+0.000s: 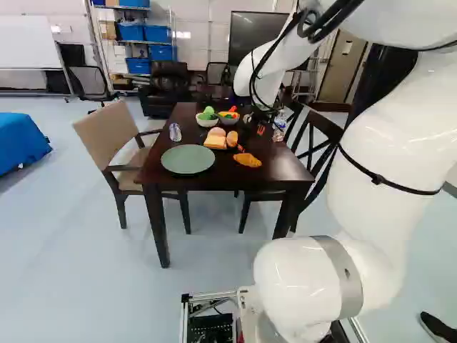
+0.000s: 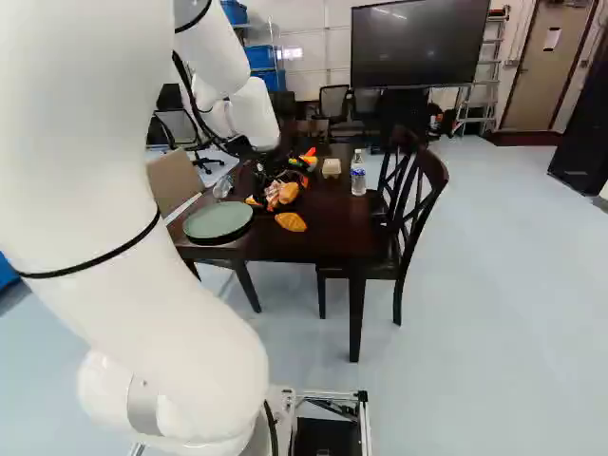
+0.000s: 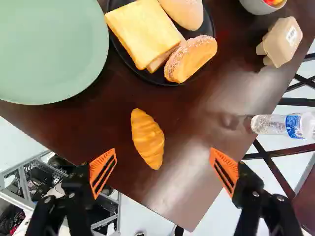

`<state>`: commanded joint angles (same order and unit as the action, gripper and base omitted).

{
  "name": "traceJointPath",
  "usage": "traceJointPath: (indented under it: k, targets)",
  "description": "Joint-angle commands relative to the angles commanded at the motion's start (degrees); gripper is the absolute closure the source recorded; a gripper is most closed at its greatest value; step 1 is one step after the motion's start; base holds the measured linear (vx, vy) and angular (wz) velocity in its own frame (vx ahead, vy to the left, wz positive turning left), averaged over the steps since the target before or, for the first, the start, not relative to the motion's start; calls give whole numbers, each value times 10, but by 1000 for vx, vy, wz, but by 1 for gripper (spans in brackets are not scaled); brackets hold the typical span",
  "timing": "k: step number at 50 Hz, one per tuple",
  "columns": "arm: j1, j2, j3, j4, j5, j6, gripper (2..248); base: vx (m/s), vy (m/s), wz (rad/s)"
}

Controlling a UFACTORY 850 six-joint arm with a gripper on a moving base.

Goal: Move the croissant to the empty plate

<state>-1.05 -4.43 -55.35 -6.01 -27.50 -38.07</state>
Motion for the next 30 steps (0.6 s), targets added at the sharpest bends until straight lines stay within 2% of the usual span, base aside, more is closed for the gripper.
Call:
traceJointPath:
  k: [17,30]
  targets:
    - [0,0,0,0,0,0,3,0,0,0]
    - [0,-18,-2,0,0,0,3,0,0,0]
